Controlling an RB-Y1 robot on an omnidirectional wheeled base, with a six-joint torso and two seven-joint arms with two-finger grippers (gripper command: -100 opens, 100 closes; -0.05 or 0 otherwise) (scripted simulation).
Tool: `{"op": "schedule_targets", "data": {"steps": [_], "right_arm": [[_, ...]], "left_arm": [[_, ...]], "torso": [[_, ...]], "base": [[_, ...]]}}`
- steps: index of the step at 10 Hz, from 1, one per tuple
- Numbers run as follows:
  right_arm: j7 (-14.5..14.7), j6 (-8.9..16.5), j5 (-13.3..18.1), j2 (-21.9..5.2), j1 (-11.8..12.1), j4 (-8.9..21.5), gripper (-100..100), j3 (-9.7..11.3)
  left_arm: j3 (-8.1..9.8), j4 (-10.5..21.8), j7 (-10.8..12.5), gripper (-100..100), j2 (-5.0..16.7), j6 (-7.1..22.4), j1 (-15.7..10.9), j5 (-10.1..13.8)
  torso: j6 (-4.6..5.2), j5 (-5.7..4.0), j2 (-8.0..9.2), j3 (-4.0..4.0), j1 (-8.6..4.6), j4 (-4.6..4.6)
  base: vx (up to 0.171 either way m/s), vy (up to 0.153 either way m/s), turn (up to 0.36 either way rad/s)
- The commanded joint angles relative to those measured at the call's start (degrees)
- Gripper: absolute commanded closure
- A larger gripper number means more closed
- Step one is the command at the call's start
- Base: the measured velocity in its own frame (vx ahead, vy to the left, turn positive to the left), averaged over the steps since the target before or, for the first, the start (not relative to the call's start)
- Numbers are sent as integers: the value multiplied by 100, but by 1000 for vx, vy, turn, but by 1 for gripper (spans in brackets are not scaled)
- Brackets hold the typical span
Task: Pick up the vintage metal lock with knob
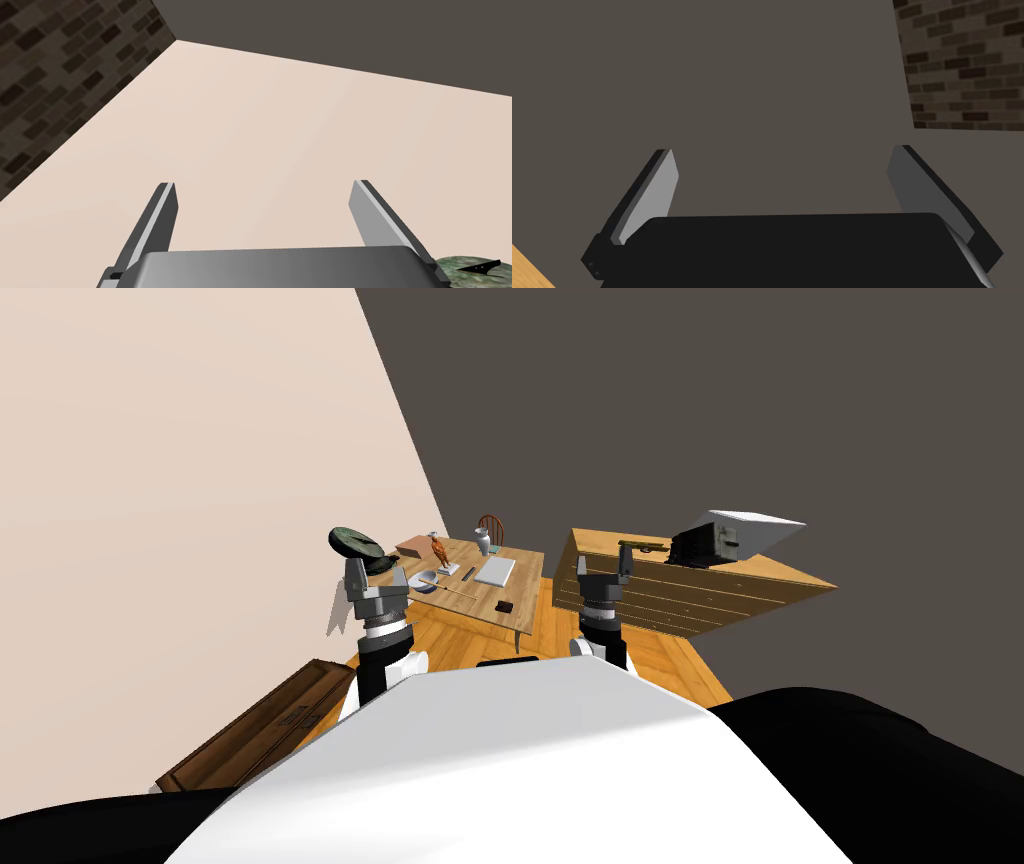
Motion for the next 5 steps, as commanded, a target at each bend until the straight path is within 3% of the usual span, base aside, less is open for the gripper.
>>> {"op": "schedule_targets", "data": {"steps": [1, 5], "right_arm": [[0, 0, 0, 0, 0, 0, 0, 0], [0, 0, 0, 0, -1, 0, 0, 0]], "left_arm": [[35, 48, -2, -100, 167, 116, -73, 7], [239, 314, -10, -100, 591, 720, -484, 47]], "torso": [[0, 0, 0, 0, 0, 0], [1, 3, 17, 10, 15, 4]], "base": [[-11, 7, -39], [-45, 29, -96]]}}
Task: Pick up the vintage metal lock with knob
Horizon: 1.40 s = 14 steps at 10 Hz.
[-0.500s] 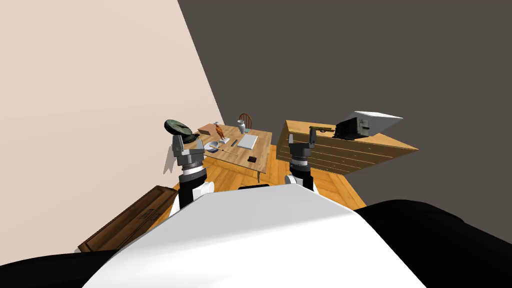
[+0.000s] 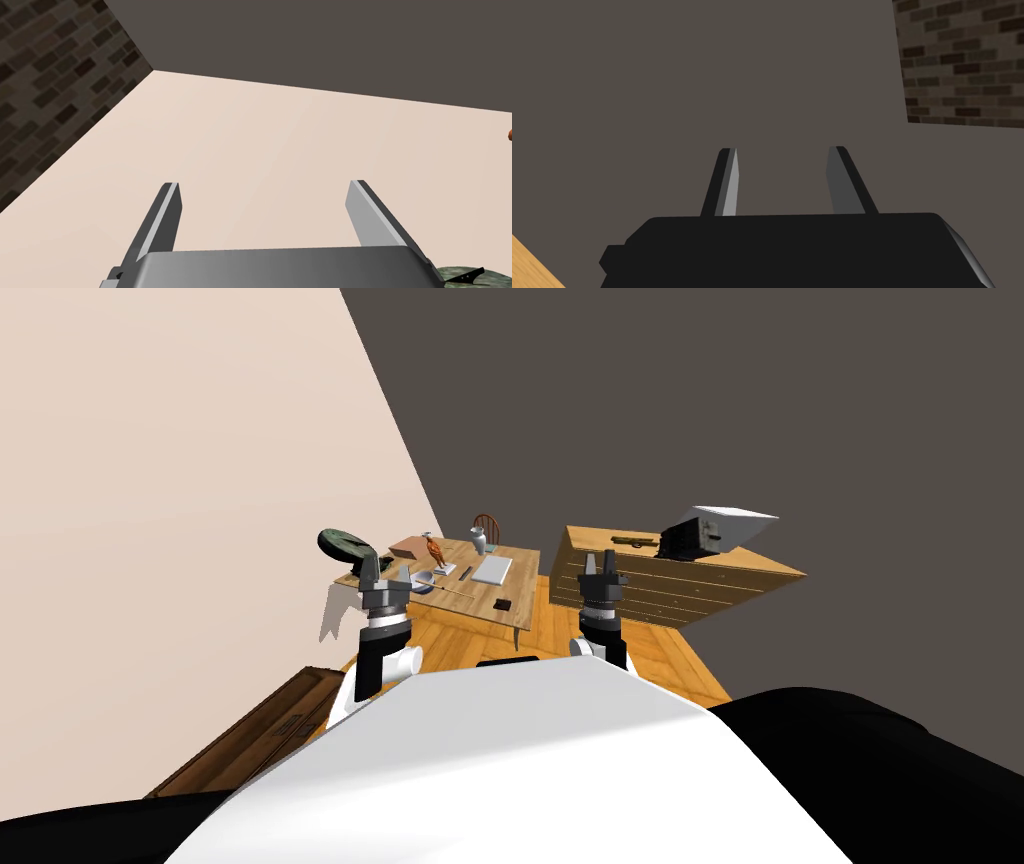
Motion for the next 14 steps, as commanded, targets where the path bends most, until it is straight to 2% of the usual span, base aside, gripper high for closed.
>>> {"op": "schedule_targets", "data": {"steps": [1, 3, 4, 5, 6, 7, 8, 9, 10, 11, 12, 13, 14], "right_arm": [[0, 0, 0, 0, 0, 0, 0, 0], [0, 0, 0, 0, 0, 0, 0, 0], [0, 0, 0, 0, 0, 0, 0, 0], [0, 0, 0, 0, 1, 0, 0, 0], [0, 0, 0, 0, 0, 0, 0, 0], [0, 0, 0, 0, 1, 0, 0, 0], [0, 0, 0, 0, 0, 0, 0, 0], [0, 0, 0, 0, 1, 0, 0, 0], [0, 0, 0, 0, 0, 0, 0, 0], [0, 0, 0, 0, 1, 0, 0, 0], [0, 0, 0, 0, 0, 0, 0, 0], [0, 0, 0, 0, 1, 0, 0, 0], [0, 0, 0, 0, 0, 0, 0, 0]], "left_arm": [[23, 43, -11, -100, 46, 185, -78, -2], [181, 240, -15, -100, 191, 591, -383, 28], [181, 240, -15, -100, 191, 680, -383, 28], [270, 351, -18, -100, 248, 897, -554, 45], [270, 351, -18, -100, 248, 959, -554, 45], [365, 470, -20, -100, 295, 1197, -735, 62], [365, 470, -20, -100, 295, 1255, -735, 62], [464, 595, -23, -100, 333, 1439, -924, 80], [464, 595, -23, -100, 333, 1566, -924, 80], [565, 726, -26, -100, 363, 1759, -1120, 99], [565, 726, -26, -100, 363, 1889, -1120, 99], [668, 863, -30, -100, 389, 2070, -1320, 117], [668, 863, -30, -100, 389, 2222, -1320, 117]], "torso": [[0, 0, 0, 0, 0, 0], [0, -1, -5, -3, -6, -1], [0, 0, 2, 1, 0, 0], [-2, 0, 1, 1, -2, 0], [0, -1, 2, 1, -4, 0], [-2, -1, -3, -1, -8, 0], [0, -1, -5, -3, -6, -1], [-3, -1, -7, -4, -7, -1], [-1, -1, -5, -3, -3, -1], [-2, 0, -4, -2, -5, -1], [-1, 0, -1, -1, -2, 0], [-3, 0, -3, -1, -5, 0], [-1, -1, 1, 1, -7, 0]], "base": [[-40, 26, -38], [-55, 31, -107], [-58, 34, -57], [-60, 27, -85], [-43, 19, -56], [-45, 22, -103], [-38, 20, -66], [-46, 30, -99], [-49, 26, -72], [-60, 31, -109], [-50, 25, -73], [-66, 18, -126], [-51, 20, -58]]}}
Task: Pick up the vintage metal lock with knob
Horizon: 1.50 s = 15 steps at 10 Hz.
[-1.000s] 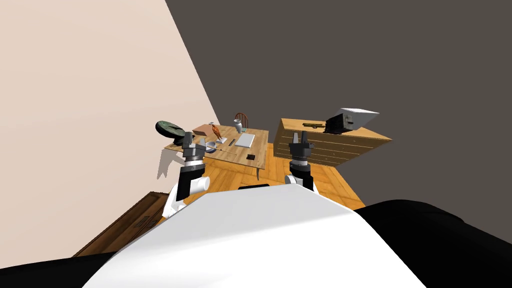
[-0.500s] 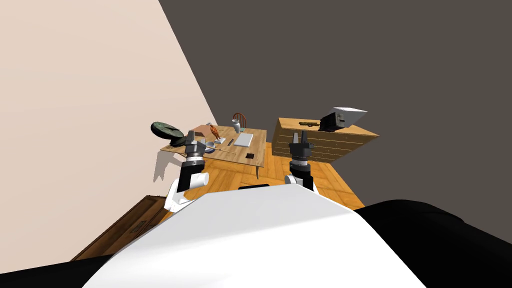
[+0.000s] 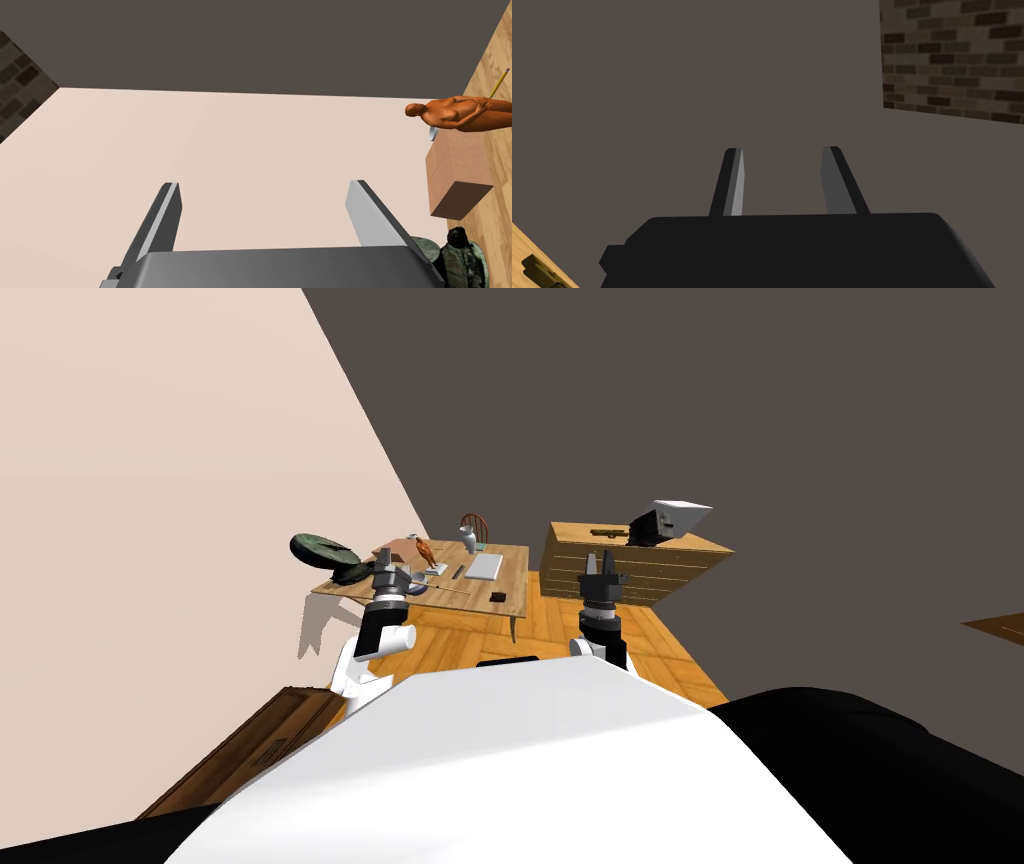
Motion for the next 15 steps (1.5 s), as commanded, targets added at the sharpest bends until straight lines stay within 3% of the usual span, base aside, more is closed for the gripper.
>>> {"op": "schedule_targets", "data": {"steps": [1, 2, 5, 7, 10, 12, 15], "right_arm": [[0, 0, 0, 0, 0, 0, 0, 0], [0, 0, 0, 0, 0, 0, 0, 0], [0, 0, 0, 0, 0, 0, 0, 0], [0, 0, 0, 0, 0, 0, 0, 0], [0, 0, 0, 0, 0, 0, 0, 0], [0, 0, 0, 0, 0, 0, 0, 0], [0, 0, 0, 0, 1, 0, 0, 0]], "left_arm": [[98, 188, -21, -100, -7, 286, -216, 5], [98, 188, -21, -100, -7, 418, -216, 5], [298, 501, -35, -100, 30, 913, -624, 41], [298, 501, -35, -100, 30, 1117, -624, 41], [481, 851, -57, -100, 60, 1623, -1028, 75], [481, 851, -57, -100, 60, 1825, -1028, 75], [639, 1238, -90, -100, 82, 2364, -1422, 104]], "torso": [[0, 0, 0, 0, 0, 0], [3, 0, -2, -2, 2, -1], [-1, 0, -1, -1, 0, -1], [0, 1, -5, -3, 2, -1], [-1, 0, -11, -6, -2, -3], [-1, 0, -6, -4, 1, -2], [-1, 0, -14, -8, -2, -3]], "base": [[-47, 23, -119], [-43, 21, -76], [-53, 22, -104], [-27, 17, -46], [-33, 17, -120], [-29, 15, -36], [-24, 13, -143]]}}
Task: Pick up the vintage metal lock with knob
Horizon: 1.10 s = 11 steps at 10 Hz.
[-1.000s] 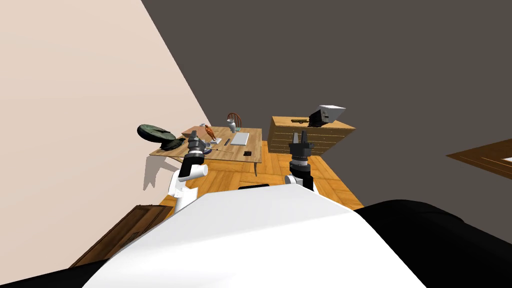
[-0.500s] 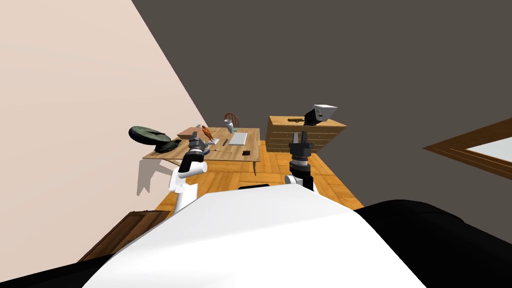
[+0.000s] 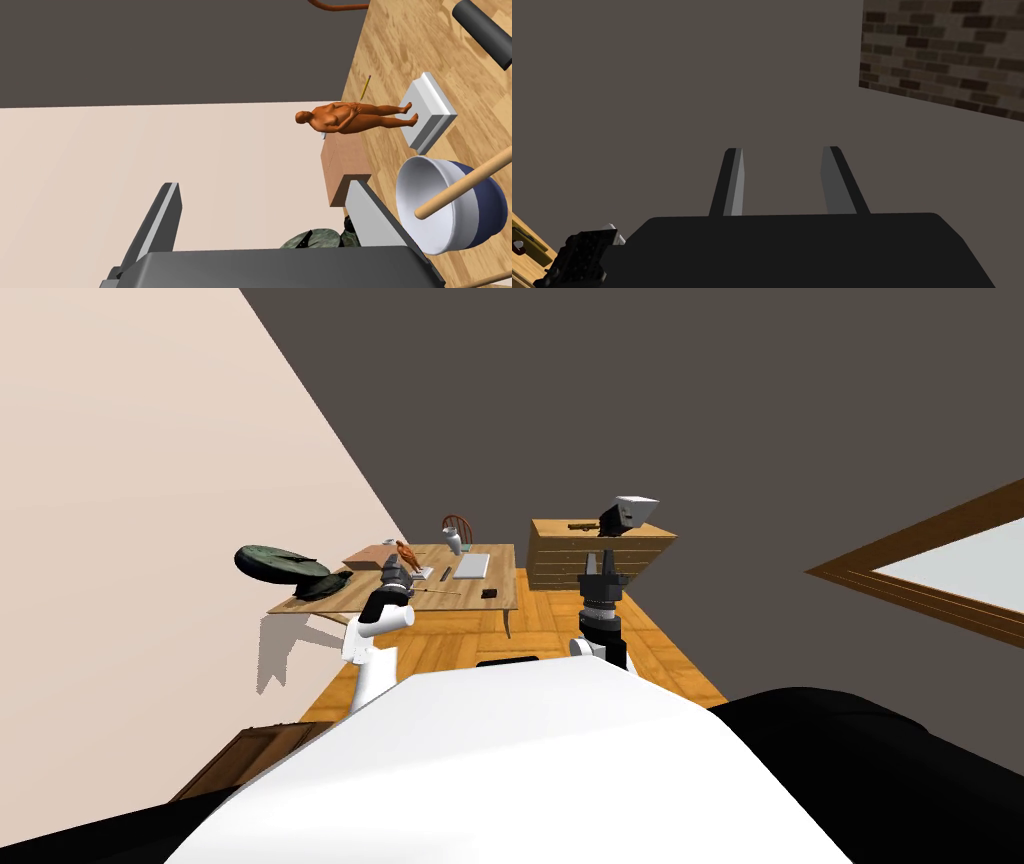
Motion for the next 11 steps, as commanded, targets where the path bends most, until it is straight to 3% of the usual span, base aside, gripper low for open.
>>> {"op": "schedule_targets", "data": {"steps": [1, 2, 4, 5, 6, 11], "right_arm": [[0, 0, 0, 0, 0, 0, 0, 0], [0, 0, 0, 0, 1, 0, 0, 0], [0, 0, 0, 0, 1, 0, 0, 0], [0, 0, 0, 0, 1, 0, 0, 0], [0, 0, 0, 0, 0, 0, 0, 0], [0, 0, 0, 0, 1, 0, 0, -1]], "left_arm": [[32, 106, -20, -100, -26, 286, -117, -18], [99, 315, -41, -100, -19, 433, -308, -6], [99, 315, -41, -100, -19, 646, -308, -6], [157, 534, -64, -100, -14, 869, -494, 6], [157, 534, -64, -100, -14, 991, -494, 6], [278, 1234, -152, -100, -21, 1850, -1019, 32]], "torso": [[0, 0, 0, 0, 0, 0], [-5, 1, 0, 0, 1, 0], [-5, 0, -3, -2, 0, -1], [-5, 0, -6, -3, -2, -1], [0, -1, -8, -4, -3, -2], [-6, 0, -11, -6, -1, -3]], "base": [[-26, 19, -68], [-24, 15, -140], [-11, 10, -37], [-6, 6, -165], [-8, 14, -104], [-1, 15, -137]]}}
